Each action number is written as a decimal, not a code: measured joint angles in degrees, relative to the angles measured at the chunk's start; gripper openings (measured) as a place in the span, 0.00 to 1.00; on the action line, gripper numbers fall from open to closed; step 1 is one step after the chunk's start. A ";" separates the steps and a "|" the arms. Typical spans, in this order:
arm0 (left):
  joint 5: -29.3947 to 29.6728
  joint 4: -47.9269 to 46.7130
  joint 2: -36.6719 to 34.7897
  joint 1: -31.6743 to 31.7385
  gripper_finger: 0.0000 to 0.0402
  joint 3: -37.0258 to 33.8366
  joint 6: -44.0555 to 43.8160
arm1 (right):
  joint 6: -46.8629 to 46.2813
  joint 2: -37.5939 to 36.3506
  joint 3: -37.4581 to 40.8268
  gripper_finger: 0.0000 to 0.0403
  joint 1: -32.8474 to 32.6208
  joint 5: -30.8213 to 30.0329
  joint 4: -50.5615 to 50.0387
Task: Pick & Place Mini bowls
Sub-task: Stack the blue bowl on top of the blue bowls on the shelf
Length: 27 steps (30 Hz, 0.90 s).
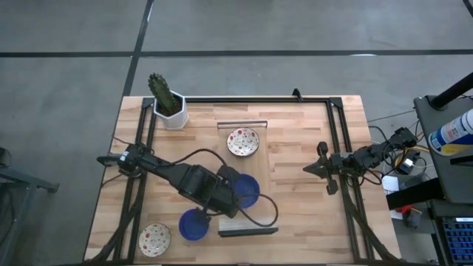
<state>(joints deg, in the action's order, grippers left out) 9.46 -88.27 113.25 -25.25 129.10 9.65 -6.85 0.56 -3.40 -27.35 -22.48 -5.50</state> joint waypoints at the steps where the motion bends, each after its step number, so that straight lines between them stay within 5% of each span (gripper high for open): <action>1: -0.51 -0.20 0.00 -0.42 0.18 0.00 -0.96 | 0.00 0.00 0.00 0.02 0.02 0.00 0.00; 15: -4.14 0.00 -1.51 -6.56 0.18 -7.04 -18.49 | 0.00 0.00 0.00 0.02 0.00 0.00 0.00; 27: -3.53 21.82 -18.52 -9.68 0.18 -40.50 -35.82 | 0.00 -0.02 0.00 0.02 0.00 0.00 0.00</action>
<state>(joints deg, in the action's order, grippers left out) 5.93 -66.45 94.73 -34.93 88.60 -26.17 -6.85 0.54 -3.40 -27.35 -22.48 -5.50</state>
